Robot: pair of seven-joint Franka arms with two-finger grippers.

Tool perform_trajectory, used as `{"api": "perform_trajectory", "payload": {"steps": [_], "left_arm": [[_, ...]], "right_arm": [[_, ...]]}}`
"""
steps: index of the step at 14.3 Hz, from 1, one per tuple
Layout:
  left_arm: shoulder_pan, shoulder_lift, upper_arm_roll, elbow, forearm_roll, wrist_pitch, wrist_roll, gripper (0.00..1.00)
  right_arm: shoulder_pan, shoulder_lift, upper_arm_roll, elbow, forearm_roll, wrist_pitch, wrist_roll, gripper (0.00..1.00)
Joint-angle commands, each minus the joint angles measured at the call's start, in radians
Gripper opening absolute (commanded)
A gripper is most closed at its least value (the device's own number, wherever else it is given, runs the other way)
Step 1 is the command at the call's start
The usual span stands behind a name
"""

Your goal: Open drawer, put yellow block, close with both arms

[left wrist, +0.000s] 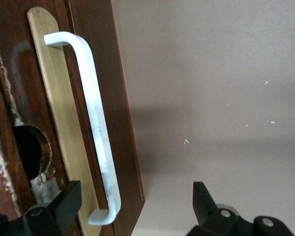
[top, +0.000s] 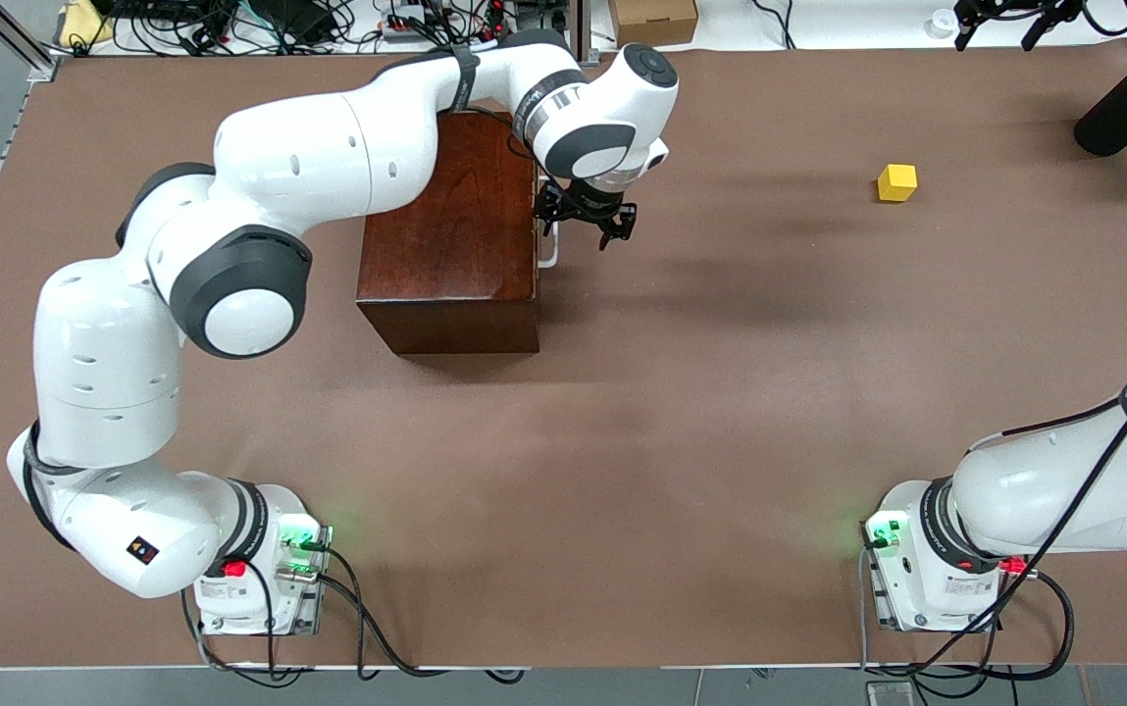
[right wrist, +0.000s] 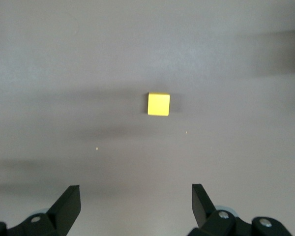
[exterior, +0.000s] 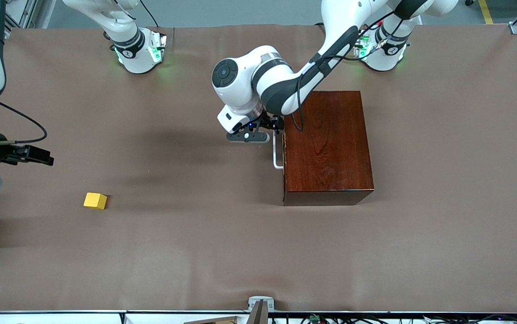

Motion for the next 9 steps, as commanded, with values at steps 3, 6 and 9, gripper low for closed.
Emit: {"api": "perform_trajectory", "payload": {"steps": [3, 6, 9], "left_arm": [[-0.023, 0.035, 0.018, 0.031, 0.025, 0.007, -0.008, 1.00], [-0.023, 0.042, 0.026, 0.031, 0.025, 0.037, -0.011, 1.00], [-0.023, 0.050, 0.026, 0.031, 0.024, 0.053, -0.028, 1.00]], "right_arm": [[-0.012, 0.066, 0.010, 0.022, 0.037, 0.049, 0.012, 1.00], [-0.008, 0.096, 0.008, 0.022, 0.069, 0.083, 0.012, 1.00], [-0.017, 0.100, 0.010, 0.025, 0.077, 0.090, 0.011, 1.00]]}}
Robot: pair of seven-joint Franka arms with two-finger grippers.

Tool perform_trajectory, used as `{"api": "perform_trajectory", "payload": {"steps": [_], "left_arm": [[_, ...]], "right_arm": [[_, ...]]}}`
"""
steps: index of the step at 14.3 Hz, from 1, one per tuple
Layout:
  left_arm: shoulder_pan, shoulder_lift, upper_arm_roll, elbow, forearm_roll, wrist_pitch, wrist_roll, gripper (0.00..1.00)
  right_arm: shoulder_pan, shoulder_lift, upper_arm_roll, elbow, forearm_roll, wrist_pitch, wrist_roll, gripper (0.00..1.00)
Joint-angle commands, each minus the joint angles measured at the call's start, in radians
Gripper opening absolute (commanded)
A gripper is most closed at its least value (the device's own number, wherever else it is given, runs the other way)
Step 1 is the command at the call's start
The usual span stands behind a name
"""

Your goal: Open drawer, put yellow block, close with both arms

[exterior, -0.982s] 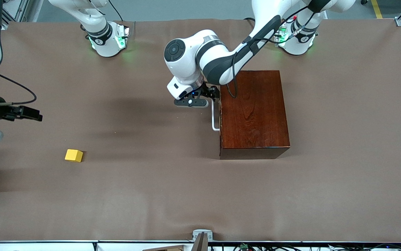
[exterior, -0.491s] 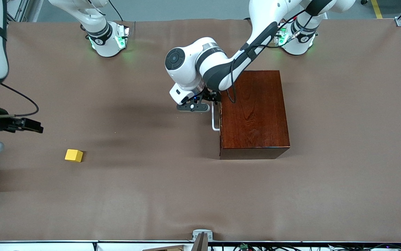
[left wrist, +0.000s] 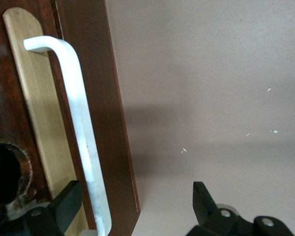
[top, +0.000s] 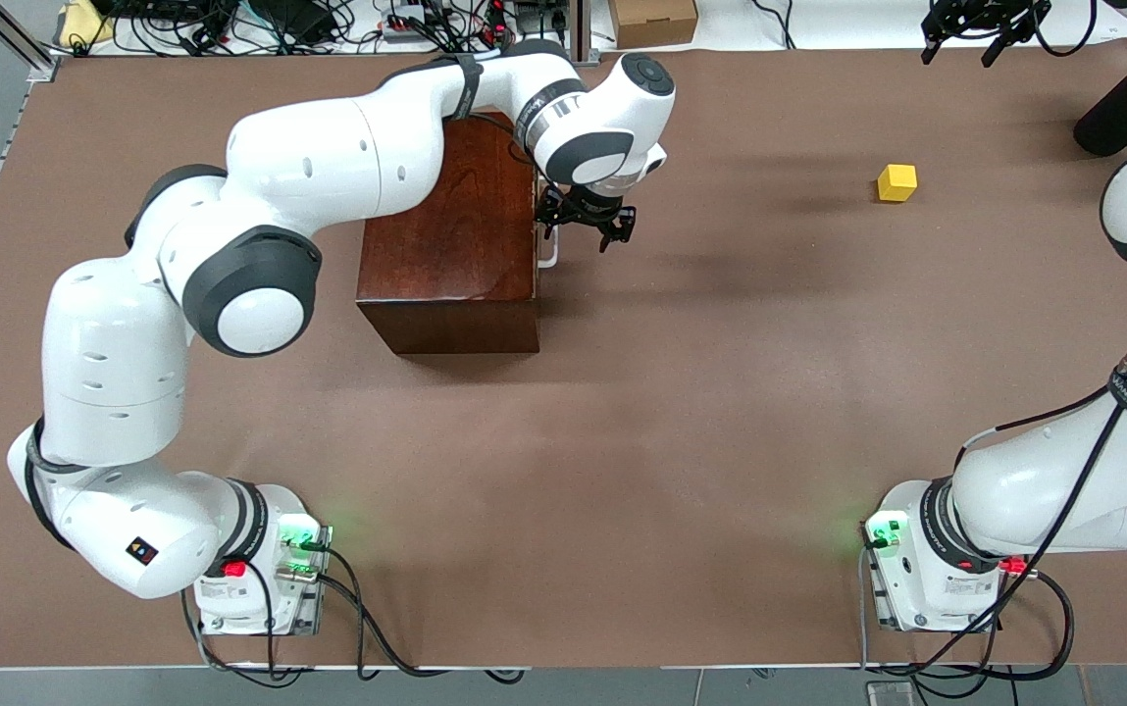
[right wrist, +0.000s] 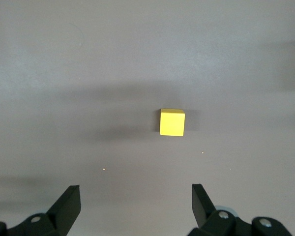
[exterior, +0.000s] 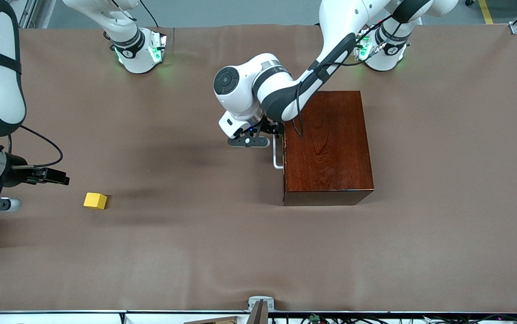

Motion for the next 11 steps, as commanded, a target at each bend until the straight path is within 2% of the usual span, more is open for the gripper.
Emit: {"api": "perform_trajectory", "payload": {"steps": [1, 7, 11], "left_arm": [[-0.016, 0.029, 0.009, 0.031, 0.024, 0.014, -0.030, 1.00], [-0.017, 0.030, 0.009, 0.031, 0.024, 0.033, -0.033, 1.00], [-0.019, 0.030, 0.009, 0.032, 0.024, 0.098, -0.067, 1.00]], "right_arm": [[-0.017, 0.010, 0.007, 0.025, 0.026, 0.003, 0.010, 1.00], [-0.014, 0.012, 0.005, 0.020, -0.007, 0.011, 0.003, 1.00], [-0.007, 0.012, 0.005, 0.018, -0.011, 0.011, 0.003, 1.00]]}}
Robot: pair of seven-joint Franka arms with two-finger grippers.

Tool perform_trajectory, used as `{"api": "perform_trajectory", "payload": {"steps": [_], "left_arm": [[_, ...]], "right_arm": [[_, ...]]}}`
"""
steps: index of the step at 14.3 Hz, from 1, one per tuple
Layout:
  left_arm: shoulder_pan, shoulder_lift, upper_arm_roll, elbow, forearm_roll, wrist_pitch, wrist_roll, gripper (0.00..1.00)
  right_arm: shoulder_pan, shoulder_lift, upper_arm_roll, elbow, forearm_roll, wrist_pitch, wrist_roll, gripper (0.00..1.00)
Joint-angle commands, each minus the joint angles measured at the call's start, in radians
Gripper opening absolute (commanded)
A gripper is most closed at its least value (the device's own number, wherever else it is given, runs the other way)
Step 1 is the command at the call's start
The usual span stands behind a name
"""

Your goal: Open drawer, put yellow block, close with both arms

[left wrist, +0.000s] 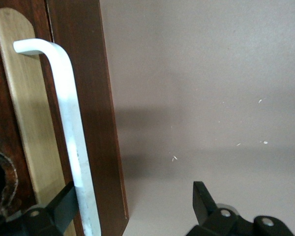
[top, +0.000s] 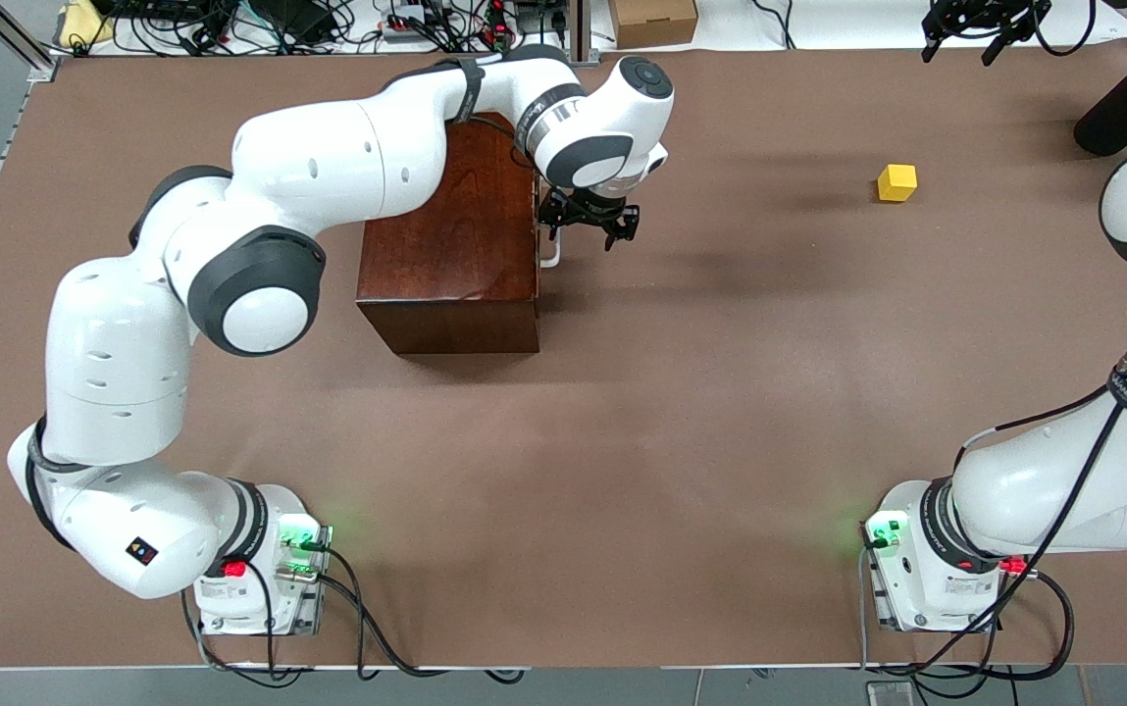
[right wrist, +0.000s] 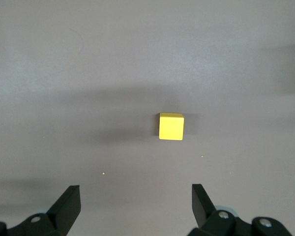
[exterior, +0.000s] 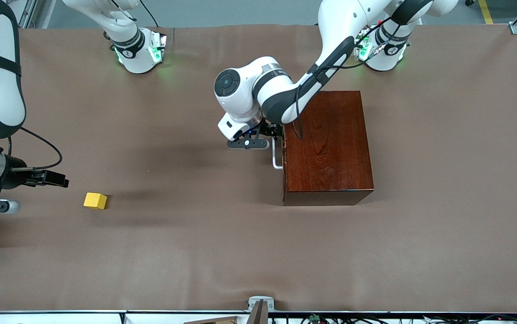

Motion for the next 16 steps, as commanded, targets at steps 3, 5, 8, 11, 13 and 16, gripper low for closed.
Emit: {"api": "perform_trajectory", "payload": {"steps": [3, 5, 8, 11, 13, 16], "left_arm": [[-0.018, 0.021, 0.020, 0.032, 0.024, 0.077, -0.025, 1.00], [-0.018, 0.021, 0.031, 0.034, 0.022, 0.095, -0.025, 1.00], [-0.018, 0.021, 0.038, 0.037, 0.021, 0.124, -0.032, 1.00], [-0.029, 0.024, 0.039, 0.037, 0.019, 0.152, -0.058, 1.00], [-0.038, 0.029, 0.039, 0.037, 0.018, 0.176, -0.080, 1.00], [-0.049, 0.035, 0.039, 0.037, 0.012, 0.208, -0.095, 1.00]], "right_arm": [[-0.008, 0.008, 0.006, 0.014, -0.012, -0.004, 0.001, 1.00], [-0.013, 0.006, 0.005, 0.014, -0.013, -0.006, 0.000, 1.00], [-0.024, 0.005, 0.005, 0.004, -0.013, -0.005, -0.003, 1.00], [-0.028, 0.003, 0.005, -0.041, -0.030, 0.028, -0.003, 1.00], [-0.030, 0.002, 0.005, -0.079, -0.056, 0.081, -0.003, 1.00], [-0.033, 0.003, 0.005, -0.157, -0.063, 0.188, -0.003, 1.00]]}}
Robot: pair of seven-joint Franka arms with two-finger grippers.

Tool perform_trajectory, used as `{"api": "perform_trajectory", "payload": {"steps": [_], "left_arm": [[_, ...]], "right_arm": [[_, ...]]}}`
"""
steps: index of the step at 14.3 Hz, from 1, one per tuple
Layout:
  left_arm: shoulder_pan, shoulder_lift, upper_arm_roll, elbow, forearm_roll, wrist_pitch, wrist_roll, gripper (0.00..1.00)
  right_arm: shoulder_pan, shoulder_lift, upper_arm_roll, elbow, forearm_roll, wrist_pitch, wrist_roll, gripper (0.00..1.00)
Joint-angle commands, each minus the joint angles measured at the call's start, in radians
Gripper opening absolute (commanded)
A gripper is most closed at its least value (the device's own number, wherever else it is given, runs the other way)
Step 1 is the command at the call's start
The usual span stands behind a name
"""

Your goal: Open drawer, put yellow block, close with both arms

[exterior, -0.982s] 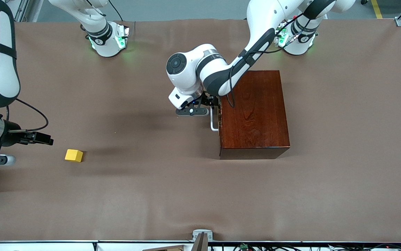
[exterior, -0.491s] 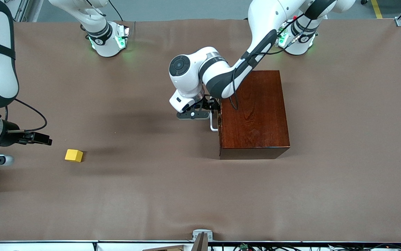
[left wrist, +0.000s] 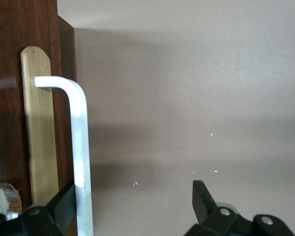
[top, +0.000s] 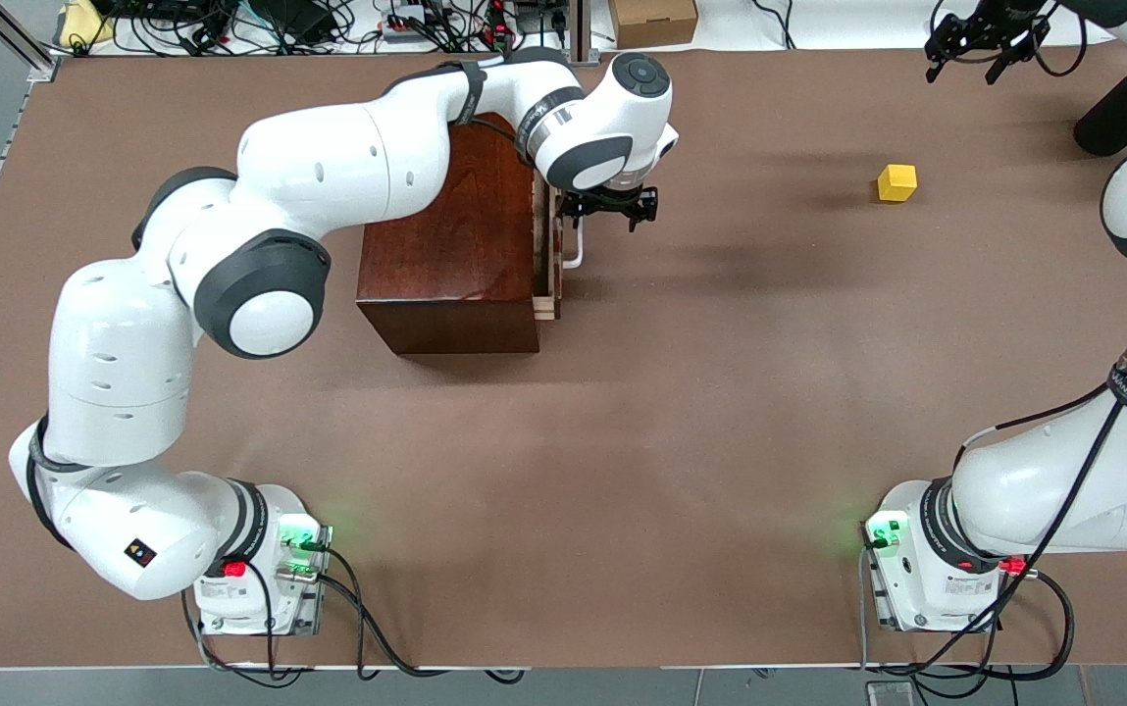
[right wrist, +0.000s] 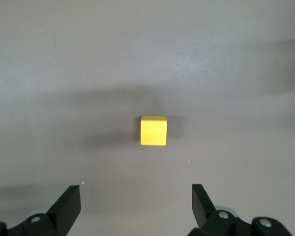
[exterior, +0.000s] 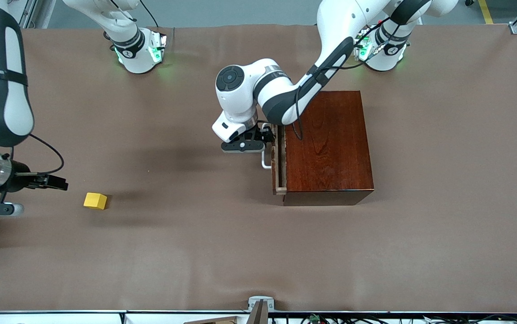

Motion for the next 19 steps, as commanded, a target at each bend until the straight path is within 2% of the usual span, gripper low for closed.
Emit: {"api": "perform_trajectory", "payload": {"steps": [1, 6, 19], "left_arm": [[-0.027, 0.032, 0.006, 0.036, 0.011, 0.039, -0.026, 1.00], [-0.038, 0.040, -0.005, 0.036, 0.008, 0.081, -0.024, 1.00], [-0.071, 0.064, -0.008, 0.068, -0.050, 0.138, -0.013, 1.00]], "right_arm": [[-0.018, -0.005, 0.012, -0.069, -0.016, 0.089, -0.004, 1.00], [-0.020, 0.013, 0.012, -0.205, -0.016, 0.316, -0.087, 1.00], [-0.032, 0.202, 0.014, -0.210, -0.011, 0.430, -0.090, 1.00]]}}
